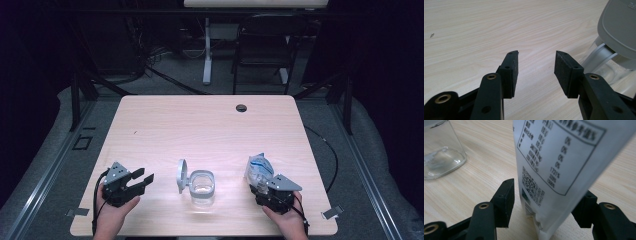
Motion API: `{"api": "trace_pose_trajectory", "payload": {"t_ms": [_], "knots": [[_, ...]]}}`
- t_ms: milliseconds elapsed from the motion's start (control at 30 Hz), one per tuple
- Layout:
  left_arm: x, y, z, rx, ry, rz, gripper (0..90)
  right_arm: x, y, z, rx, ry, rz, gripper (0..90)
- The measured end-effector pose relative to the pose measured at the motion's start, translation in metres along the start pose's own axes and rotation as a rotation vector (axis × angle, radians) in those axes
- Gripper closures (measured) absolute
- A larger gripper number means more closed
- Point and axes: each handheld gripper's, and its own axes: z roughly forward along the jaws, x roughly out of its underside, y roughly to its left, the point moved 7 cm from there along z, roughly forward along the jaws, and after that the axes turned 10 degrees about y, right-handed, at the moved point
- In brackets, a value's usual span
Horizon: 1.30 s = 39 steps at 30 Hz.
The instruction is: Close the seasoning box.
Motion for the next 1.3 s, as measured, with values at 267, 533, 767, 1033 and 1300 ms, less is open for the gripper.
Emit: {"api": "trace_pose_trajectory", "payload": {"t_ms": [267, 533, 767, 1033, 1300], "knots": [[0.0005, -0.0008, 0.0000, 0.001, 0.001, 0.001, 54.7, 0.0023, -0.0017, 0.0016, -0.010, 0.000, 0.013, 47.0], [0.0012, 0.0003, 0.0003, -0.003, 0.000, -0.005, 54.7, 0.0044, -0.0021, 0.0039, -0.019, 0.000, 0.016, 47.3], [0.0022, 0.0013, -0.0005, -0.004, 0.004, -0.003, 54.7, 0.0044, -0.0018, 0.0049, -0.007, -0.002, 0.010, 47.3], [0.0024, 0.0024, -0.0013, -0.009, 0.001, -0.006, 54.7, 0.0051, -0.0016, 0.0075, 0.001, 0.002, 0.008, 47.3], [0.0021, 0.0023, -0.0012, -0.007, 0.003, -0.003, 54.7, 0.0060, -0.0010, 0.0097, 0.006, 0.013, 0.012, 47.4]]}}
